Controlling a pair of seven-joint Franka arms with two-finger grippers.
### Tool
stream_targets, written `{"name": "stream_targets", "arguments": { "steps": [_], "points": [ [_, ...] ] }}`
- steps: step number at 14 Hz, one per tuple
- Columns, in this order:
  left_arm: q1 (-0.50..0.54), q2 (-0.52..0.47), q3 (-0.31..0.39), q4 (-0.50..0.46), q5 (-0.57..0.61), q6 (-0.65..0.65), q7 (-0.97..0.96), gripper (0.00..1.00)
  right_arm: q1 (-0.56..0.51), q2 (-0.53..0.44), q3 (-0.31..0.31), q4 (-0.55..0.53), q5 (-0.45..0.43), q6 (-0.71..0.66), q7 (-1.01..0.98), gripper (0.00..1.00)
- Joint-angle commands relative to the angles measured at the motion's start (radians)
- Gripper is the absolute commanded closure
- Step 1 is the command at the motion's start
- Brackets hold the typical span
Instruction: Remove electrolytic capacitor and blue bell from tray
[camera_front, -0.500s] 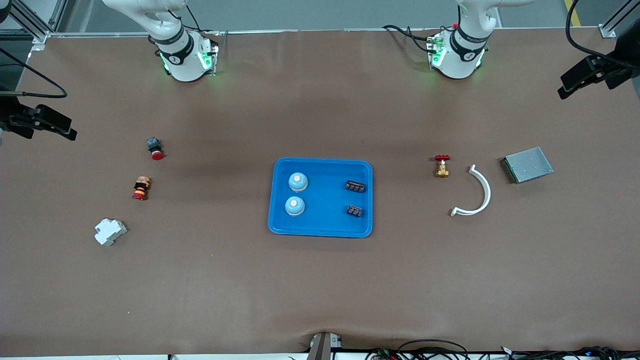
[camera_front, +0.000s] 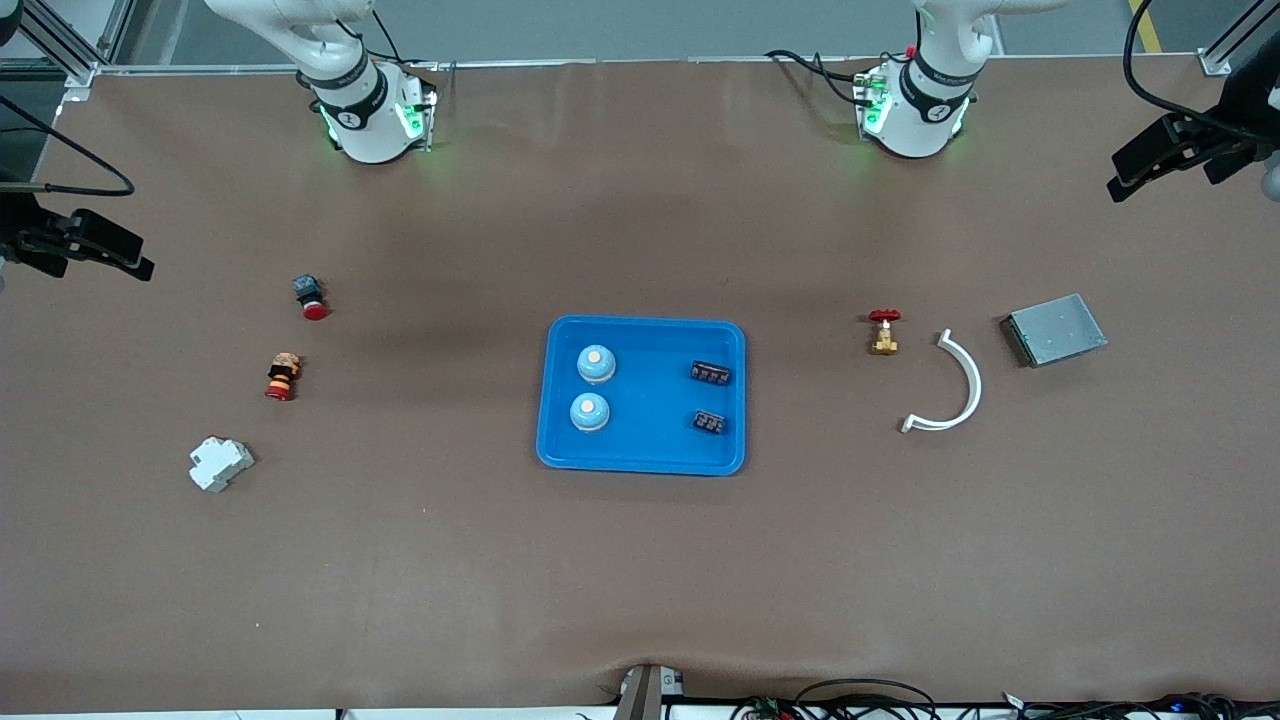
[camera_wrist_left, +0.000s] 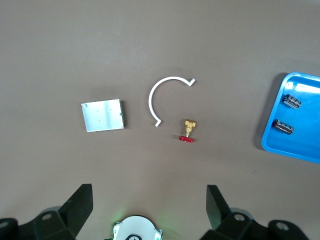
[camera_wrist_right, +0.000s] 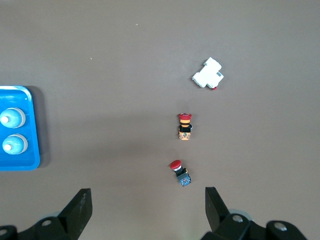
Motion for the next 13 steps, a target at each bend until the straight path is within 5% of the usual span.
{"name": "stream_targets", "arguments": {
  "steps": [1,5,13],
  "points": [
    [-0.002,0.013,-0.035,-0.032,0.008,-0.001,-0.018,0.0,-0.008,-0.002,0.006,0.001,0.003,-0.01,0.008,0.0],
    [-0.007,0.067,-0.136,-0.077,0.005,0.027,-0.286,0.0,0.039,0.0,0.009,-0.016,0.002,0.006,0.063,0.0],
    [-0.021,0.152,-0.359,-0.339,0.025,0.473,-0.781,0.0,0.297,0.133,0.009,-0.057,0.003,0.177,0.472,0.0]
  ]
}}
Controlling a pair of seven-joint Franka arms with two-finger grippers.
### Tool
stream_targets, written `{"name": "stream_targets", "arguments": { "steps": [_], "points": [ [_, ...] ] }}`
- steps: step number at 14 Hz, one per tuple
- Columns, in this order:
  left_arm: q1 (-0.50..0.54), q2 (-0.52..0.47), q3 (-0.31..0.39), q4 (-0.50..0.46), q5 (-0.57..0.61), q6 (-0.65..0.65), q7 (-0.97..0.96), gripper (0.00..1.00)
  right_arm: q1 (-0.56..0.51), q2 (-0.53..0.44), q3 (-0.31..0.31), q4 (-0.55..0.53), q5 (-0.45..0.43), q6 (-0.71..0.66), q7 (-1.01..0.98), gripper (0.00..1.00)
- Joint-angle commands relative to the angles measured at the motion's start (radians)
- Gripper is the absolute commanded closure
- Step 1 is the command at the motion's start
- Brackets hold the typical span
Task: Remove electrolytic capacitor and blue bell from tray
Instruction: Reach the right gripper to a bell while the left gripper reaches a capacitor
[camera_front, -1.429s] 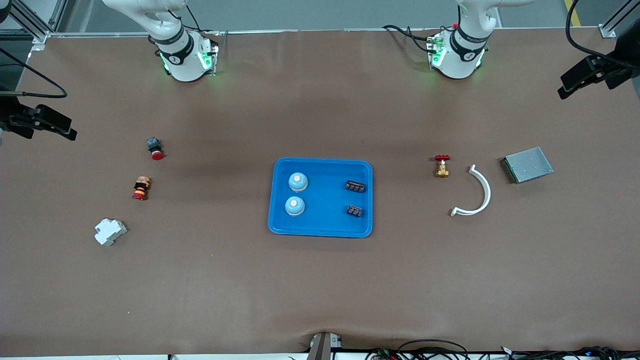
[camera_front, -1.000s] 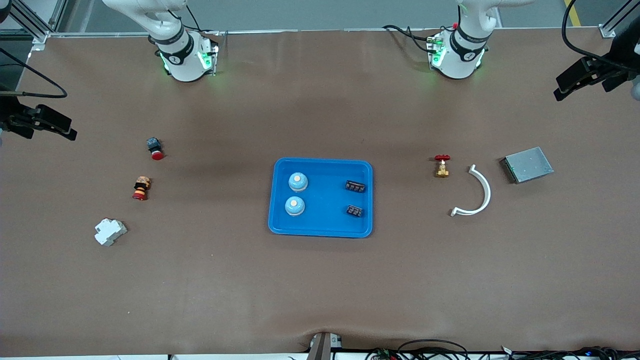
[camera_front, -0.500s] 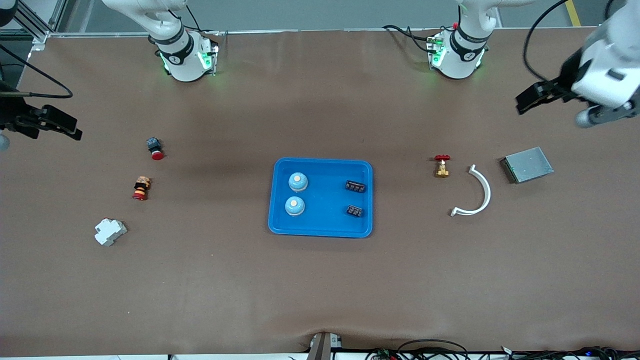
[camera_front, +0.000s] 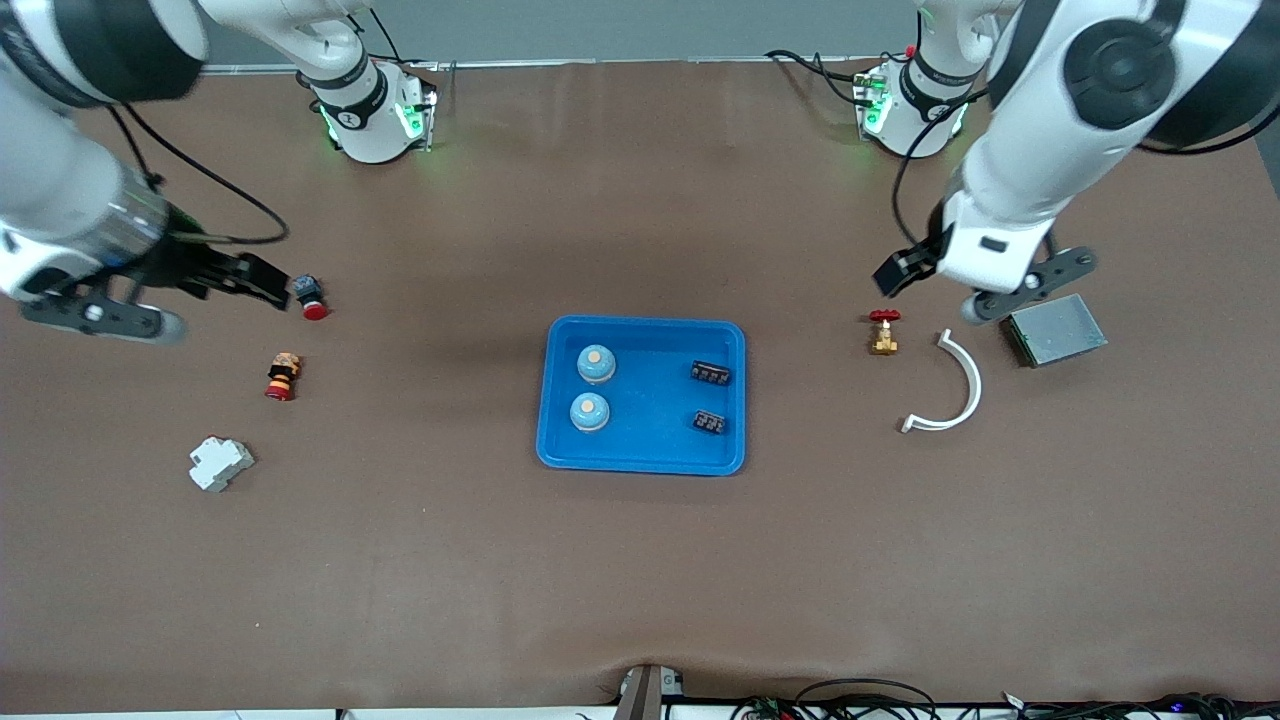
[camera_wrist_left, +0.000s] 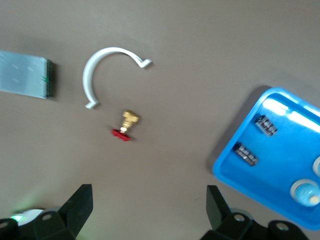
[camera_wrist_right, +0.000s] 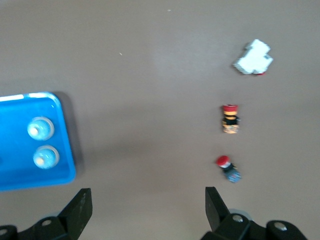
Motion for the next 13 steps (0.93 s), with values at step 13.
{"name": "stream_targets", "arguments": {
  "steps": [13],
  "points": [
    [-0.168,0.391,-0.05,0.035,0.149,0.397,-0.878,0.0,0.35,0.325,-0.009,-0.115,0.0,0.523,0.519,0.0]
  ]
}}
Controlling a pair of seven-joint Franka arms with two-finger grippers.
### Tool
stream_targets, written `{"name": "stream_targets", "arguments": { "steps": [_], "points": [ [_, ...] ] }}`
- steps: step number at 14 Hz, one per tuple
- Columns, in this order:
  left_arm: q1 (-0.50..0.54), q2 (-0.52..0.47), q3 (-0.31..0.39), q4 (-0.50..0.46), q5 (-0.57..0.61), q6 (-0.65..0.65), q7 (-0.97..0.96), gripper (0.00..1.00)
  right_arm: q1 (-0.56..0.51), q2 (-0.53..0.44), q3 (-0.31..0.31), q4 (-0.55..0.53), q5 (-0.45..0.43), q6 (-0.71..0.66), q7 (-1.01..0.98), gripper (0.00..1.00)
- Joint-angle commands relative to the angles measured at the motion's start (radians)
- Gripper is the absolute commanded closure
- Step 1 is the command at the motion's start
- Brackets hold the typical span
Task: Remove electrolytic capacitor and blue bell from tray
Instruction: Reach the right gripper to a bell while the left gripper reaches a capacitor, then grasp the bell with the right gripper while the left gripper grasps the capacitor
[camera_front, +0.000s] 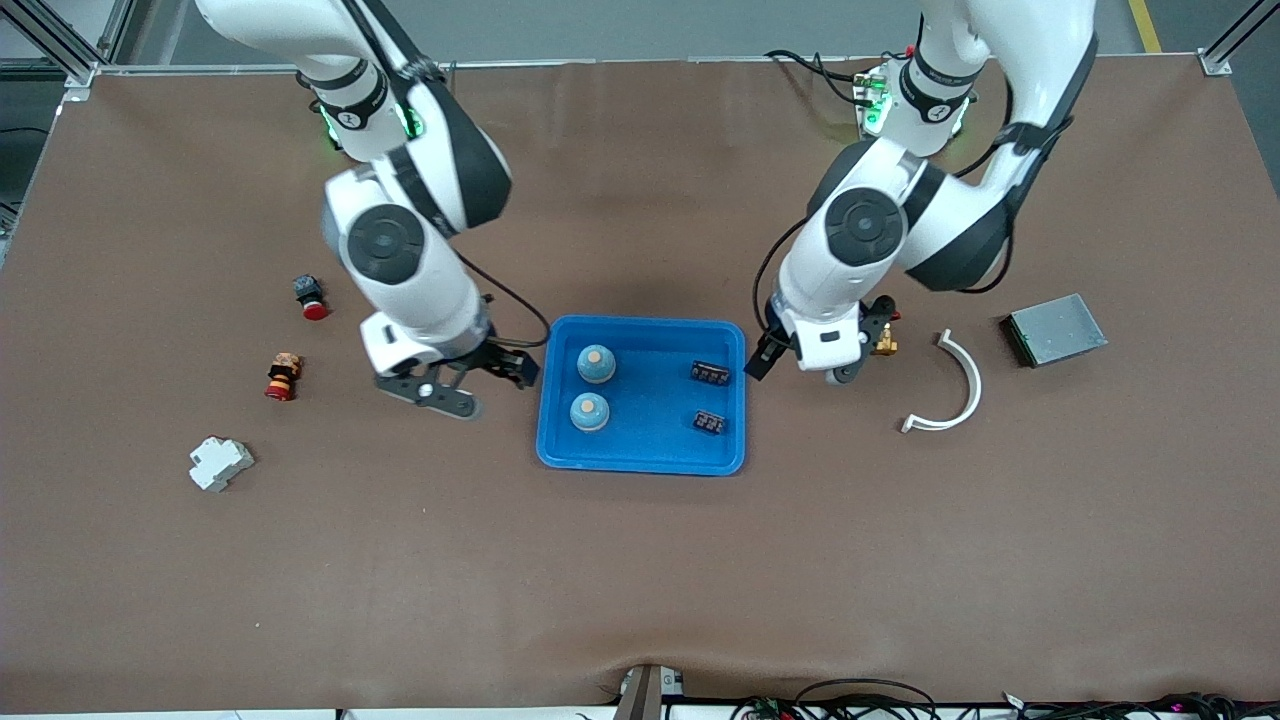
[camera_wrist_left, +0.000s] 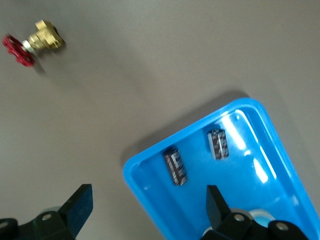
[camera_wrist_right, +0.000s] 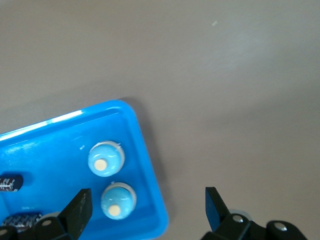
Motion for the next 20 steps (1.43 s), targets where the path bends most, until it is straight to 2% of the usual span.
{"name": "stream_targets", "arguments": {
  "steps": [1,7,13,17,18,20],
  "points": [
    [-0.03,0.09,-0.003,0.042,0.067,0.069,-0.183,0.0,0.049,0.04,-0.009,-0.035,0.0,0.063,0.06,0.0],
    [-0.071,0.196,0.001,0.048,0.107,0.124,-0.435,0.0,0.154,0.143,-0.01,-0.092,0.0,0.265,0.225,0.0],
    [-0.097,0.294,0.009,0.048,0.164,0.245,-0.543,0.0,0.178,0.189,-0.01,-0.102,-0.002,0.299,0.242,0.0],
    [-0.099,0.326,0.012,0.045,0.213,0.252,-0.581,0.0,0.192,0.229,-0.01,-0.102,-0.002,0.362,0.276,0.0],
    [-0.102,0.329,0.012,0.045,0.219,0.252,-0.589,0.03,0.195,0.241,-0.01,-0.101,-0.002,0.379,0.281,0.0],
    [-0.109,0.34,0.012,0.047,0.218,0.255,-0.592,0.14,0.2,0.249,-0.012,-0.101,-0.002,0.391,0.282,0.0]
  ]
}}
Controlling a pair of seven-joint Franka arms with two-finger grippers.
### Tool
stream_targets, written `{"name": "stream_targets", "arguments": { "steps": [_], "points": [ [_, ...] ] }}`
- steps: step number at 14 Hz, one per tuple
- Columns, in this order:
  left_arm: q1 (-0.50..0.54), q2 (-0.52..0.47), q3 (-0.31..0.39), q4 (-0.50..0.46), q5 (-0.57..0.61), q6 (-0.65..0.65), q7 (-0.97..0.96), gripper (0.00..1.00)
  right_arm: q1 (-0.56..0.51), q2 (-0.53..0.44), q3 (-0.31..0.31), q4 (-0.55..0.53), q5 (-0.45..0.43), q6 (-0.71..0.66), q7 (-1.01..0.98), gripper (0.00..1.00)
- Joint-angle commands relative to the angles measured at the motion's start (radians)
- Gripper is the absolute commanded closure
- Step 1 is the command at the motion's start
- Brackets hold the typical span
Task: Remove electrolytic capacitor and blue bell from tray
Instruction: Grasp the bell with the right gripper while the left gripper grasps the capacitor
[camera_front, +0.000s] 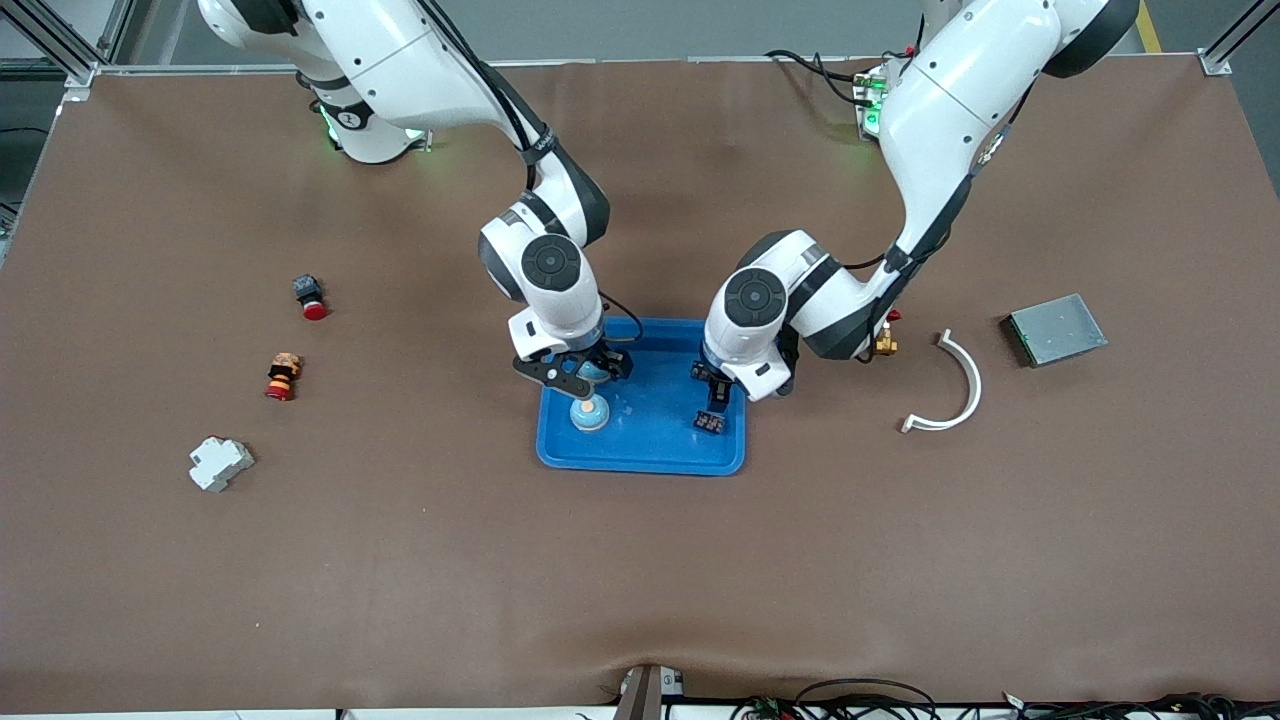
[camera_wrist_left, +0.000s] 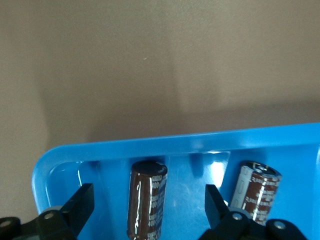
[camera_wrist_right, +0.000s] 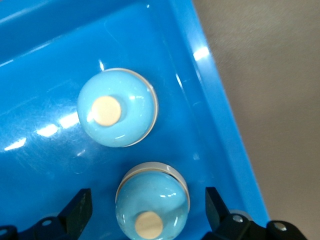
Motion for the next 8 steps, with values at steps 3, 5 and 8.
{"name": "stream_targets", "arguments": {
  "steps": [3,5,8],
  "points": [
    [-0.031,0.038,0.007,0.019,0.037,0.035,-0.028,0.25,0.018,0.013,-0.009,0.002,-0.002,0.013,0.024,0.0],
    [-0.031,0.041,0.005,0.031,0.037,0.038,-0.029,0.67,0.018,0.022,-0.009,0.002,-0.002,0.011,0.024,0.0],
    [-0.031,0.036,0.005,0.042,0.041,0.038,-0.016,1.0,0.018,0.024,-0.009,0.007,-0.002,0.005,0.02,0.56]
  ]
}}
